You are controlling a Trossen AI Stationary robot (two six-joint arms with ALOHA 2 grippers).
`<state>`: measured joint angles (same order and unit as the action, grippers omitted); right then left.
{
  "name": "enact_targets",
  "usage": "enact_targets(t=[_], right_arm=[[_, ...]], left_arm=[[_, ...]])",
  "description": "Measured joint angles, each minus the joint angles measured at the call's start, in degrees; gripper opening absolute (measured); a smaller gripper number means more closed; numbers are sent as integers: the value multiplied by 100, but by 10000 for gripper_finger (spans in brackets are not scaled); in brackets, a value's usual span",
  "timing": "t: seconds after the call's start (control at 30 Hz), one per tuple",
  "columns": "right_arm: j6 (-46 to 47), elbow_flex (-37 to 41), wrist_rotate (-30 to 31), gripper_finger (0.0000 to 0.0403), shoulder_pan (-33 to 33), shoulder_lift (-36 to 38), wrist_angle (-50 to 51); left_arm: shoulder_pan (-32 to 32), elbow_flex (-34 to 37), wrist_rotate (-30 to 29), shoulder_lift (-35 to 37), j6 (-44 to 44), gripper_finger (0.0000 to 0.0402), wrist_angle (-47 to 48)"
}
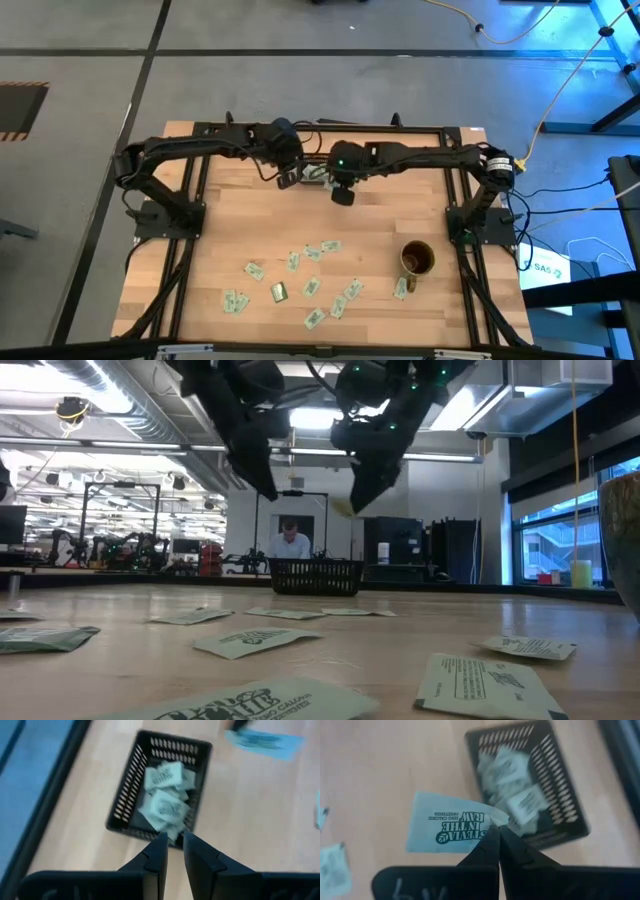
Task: Pick and place Stevia / Truvia into bins
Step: Put the white stevia packet into the black bin
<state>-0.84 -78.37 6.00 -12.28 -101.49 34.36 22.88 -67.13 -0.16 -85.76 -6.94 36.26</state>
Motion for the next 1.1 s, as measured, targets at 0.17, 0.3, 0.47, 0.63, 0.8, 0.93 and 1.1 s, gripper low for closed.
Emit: enact_targets(t=[0.17, 0.3, 0.47, 0.63, 0.8, 0.93, 1.1], right_arm=[[-499, 0, -51, 0, -242, -102, -539], [-617, -4, -57, 0, -381, -252, -812], [-637, -7, -228, 0, -494, -552, -1090], [-851, -7, -313, 0, -512, -896, -1113], [-851, -7, -310, 0, -579, -1078, -1167], [-855, -11, -308, 0, -629, -1078, -1238], [-866, -11, -307, 13, -692, -1074, -1251]], left_arm=[[-233, 0, 159, 178, 24, 55, 655], [-465, 0, 639, 221, 22, 56, 1279], [-777, 0, 865, 219, 172, 53, 1765], [-1073, 0, 868, 214, 554, 53, 1902], [-1403, 169, 882, 212, 726, 53, 1978], [-1693, 423, 872, 212, 728, 52, 1970], [-2003, 814, 868, 212, 836, 62, 1898]])
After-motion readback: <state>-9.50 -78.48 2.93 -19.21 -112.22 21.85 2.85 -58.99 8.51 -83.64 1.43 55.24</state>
